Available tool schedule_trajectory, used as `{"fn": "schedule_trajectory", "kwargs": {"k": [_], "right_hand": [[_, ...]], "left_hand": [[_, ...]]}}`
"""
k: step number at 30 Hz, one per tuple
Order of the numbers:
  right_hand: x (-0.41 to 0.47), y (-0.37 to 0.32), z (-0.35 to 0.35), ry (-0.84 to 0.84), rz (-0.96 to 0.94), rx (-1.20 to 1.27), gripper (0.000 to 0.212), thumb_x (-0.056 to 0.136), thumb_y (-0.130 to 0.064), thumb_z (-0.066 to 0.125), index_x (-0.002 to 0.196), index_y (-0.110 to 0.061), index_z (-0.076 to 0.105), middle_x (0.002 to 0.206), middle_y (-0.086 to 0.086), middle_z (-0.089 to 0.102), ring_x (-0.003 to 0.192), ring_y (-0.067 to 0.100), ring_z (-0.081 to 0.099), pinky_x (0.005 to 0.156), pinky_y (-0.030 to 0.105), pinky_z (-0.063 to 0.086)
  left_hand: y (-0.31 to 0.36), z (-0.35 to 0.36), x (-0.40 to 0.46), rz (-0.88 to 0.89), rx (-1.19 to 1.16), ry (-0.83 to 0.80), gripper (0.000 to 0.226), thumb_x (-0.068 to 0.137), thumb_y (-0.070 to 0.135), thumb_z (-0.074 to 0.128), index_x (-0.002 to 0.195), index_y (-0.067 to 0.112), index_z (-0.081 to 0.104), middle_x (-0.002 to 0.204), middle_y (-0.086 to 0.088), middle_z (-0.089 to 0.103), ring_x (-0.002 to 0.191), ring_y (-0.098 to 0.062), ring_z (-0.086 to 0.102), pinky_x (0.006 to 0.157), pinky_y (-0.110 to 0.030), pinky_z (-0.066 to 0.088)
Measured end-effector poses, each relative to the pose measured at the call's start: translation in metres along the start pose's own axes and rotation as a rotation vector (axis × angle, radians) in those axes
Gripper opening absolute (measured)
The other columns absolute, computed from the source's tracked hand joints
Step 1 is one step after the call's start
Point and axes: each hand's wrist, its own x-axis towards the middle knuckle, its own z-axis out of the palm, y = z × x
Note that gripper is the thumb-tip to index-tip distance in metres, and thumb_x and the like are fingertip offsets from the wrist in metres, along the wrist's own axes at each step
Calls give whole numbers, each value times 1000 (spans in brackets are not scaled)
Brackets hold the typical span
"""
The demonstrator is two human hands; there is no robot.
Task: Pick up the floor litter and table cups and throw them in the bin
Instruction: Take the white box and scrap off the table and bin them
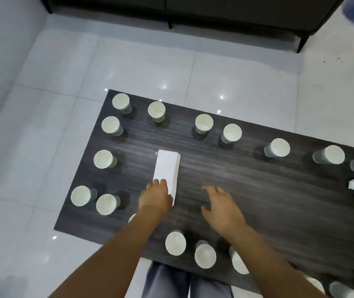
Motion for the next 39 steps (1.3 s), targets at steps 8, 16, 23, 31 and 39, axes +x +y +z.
{"fn": "schedule_trajectory", "kwargs": {"k": [8,16,23,31,39], "right_hand": [[45,51,37,35,30,59,55,95,-25,53,145,-27,31,143,-2,39,132,18,35,108,35,39],[65,74,50,36,31,85,54,95,-24,52,144,-26,31,141,0,41,130,21,37,105,38,41],[60,80,49,66,74,127,55,94,-22,53,145,-24,31,142,2,40,130,21,36,106,39,40],[15,111,28,130,272,198,53,93,-24,54,142,-23,35,140,4,42,127,25,38,102,40,42],[-32,187,-6,218,436,271,52,93,-22,55,141,-16,36,138,9,43,126,29,39,104,42,40]], "left_hand": [[8,50,91,-122,25,158,82,92,55,47,151,20,2,156,-17,9,142,-42,16,109,-53,30],[7,83,118,-164,-71,199,100,85,51,61,150,25,-11,152,-22,2,133,-42,27,95,-54,45],[33,87,92,41,69,198,94,82,41,61,150,31,-4,140,-13,17,119,-33,35,90,-47,42],[95,66,35,317,143,183,93,82,42,60,148,31,-5,143,-9,16,120,-29,36,95,-45,41],[168,60,-4,509,206,206,94,79,38,62,147,32,-3,141,-9,16,117,-29,37,94,-45,42]]}}
